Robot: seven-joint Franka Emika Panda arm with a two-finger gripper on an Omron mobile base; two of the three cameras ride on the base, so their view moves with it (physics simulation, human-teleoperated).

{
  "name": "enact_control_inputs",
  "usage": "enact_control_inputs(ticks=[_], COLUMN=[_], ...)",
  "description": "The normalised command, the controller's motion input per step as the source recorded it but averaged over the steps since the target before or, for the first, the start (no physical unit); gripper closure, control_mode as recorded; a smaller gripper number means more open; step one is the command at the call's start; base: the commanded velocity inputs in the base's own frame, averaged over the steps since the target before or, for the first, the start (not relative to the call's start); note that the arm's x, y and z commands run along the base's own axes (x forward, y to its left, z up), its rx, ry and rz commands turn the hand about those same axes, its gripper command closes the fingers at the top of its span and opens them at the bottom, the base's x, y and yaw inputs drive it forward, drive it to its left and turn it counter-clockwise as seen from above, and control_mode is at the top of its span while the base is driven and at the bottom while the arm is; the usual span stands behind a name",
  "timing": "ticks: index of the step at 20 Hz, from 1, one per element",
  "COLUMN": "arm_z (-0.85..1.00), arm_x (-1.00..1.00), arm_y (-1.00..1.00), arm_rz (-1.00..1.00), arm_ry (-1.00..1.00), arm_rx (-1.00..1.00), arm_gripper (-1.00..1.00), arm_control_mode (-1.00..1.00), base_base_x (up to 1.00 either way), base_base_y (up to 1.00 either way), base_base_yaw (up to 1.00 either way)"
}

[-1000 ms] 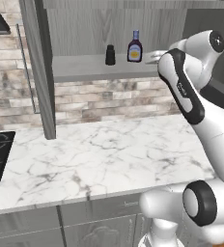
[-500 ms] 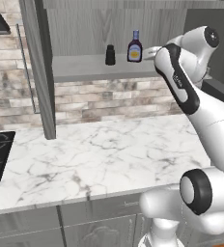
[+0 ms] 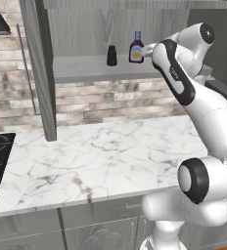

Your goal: Move the shaker and condiment bottle from the cabinet to the dining counter.

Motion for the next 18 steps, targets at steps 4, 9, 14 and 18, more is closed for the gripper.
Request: enact_control_inputs(ticks=[4, 9, 14, 18], arm_z=[0.01, 0.04, 0.05, 0.08], arm_x=[0.29, 0.32, 0.28, 0.28], arm_y=[0.0, 0.0, 0.0, 0.0], arm_rz=[0.0, 0.01, 0.0, 0.0], arm_ry=[-0.02, -0.02, -0.06, -0.04], arm_rx=[0.0, 0.0, 0.0, 0.0], arm_gripper=[-1.0, -1.0, -1.0, -1.0], arm_control_mode=[-1.0, -1.0, -1.0, -1.0], base_base_x=[0.0, 0.0, 0.0, 0.0], base_base_y=[0.0, 0.0, 0.0, 0.0], base_base_yaw=[0.0, 0.0, 0.0, 0.0])
